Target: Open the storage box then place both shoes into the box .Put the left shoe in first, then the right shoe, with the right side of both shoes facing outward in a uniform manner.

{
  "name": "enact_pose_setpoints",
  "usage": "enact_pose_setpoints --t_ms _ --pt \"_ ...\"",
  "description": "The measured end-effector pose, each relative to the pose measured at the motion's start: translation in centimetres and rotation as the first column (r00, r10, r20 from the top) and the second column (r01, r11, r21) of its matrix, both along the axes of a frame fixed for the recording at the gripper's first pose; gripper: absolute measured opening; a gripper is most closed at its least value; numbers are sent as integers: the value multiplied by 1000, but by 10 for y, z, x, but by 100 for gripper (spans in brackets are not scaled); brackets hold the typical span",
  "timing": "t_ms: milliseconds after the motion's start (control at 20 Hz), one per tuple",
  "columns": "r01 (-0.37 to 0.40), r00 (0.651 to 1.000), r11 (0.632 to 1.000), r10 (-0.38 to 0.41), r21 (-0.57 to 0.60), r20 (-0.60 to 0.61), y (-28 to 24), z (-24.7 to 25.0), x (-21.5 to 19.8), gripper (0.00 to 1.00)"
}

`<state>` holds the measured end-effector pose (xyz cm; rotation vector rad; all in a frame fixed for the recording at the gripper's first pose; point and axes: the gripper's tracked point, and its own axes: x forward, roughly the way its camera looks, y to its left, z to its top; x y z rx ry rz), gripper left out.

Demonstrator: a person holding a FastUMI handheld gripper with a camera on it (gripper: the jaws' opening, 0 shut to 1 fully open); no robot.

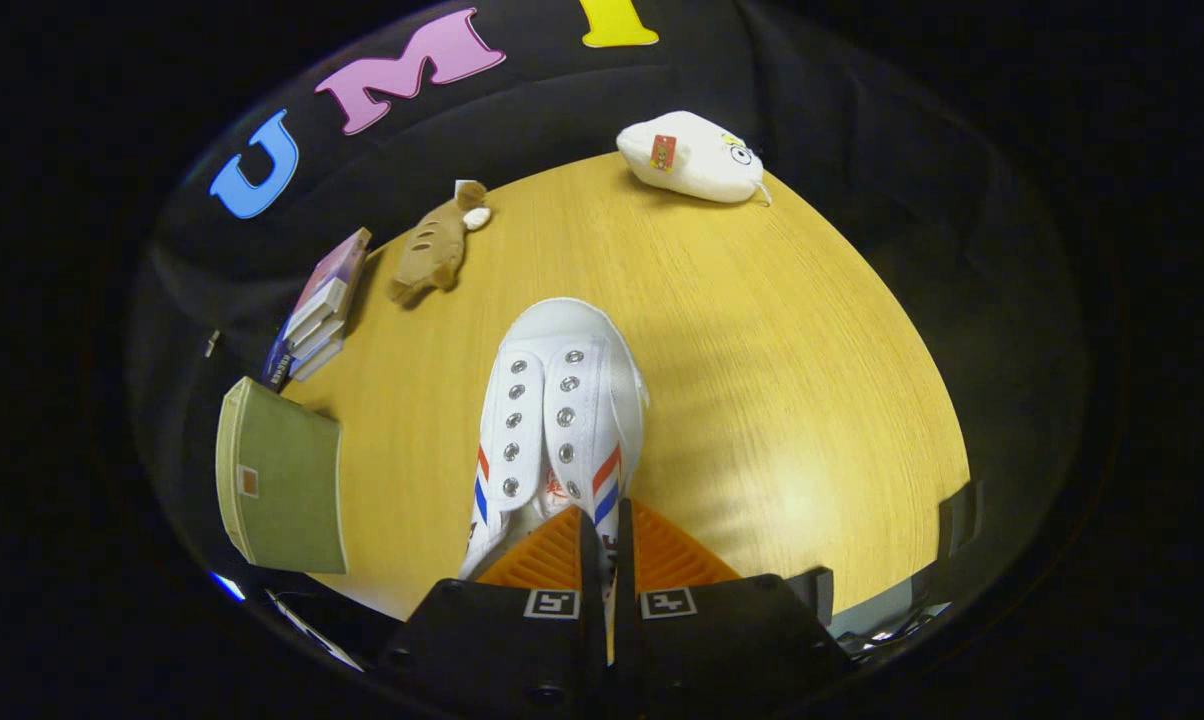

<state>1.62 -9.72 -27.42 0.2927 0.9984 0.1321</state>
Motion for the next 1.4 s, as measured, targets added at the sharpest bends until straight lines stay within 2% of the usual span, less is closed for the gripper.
enact_pose_setpoints --t_ms 200,450,650,900,1050,1400 --pt "-24 998 999 22 42 58 59 56 -14 7" --pt "-44 995 982 26 183 101 162 121 -28 7" --pt "-86 992 965 59 249 114 241 152 -41 7" --pt "-149 986 955 123 255 116 325 161 -54 7" --pt "-156 985 958 132 241 110 365 159 -59 7" --pt "-154 986 978 144 139 80 411 123 -59 7"
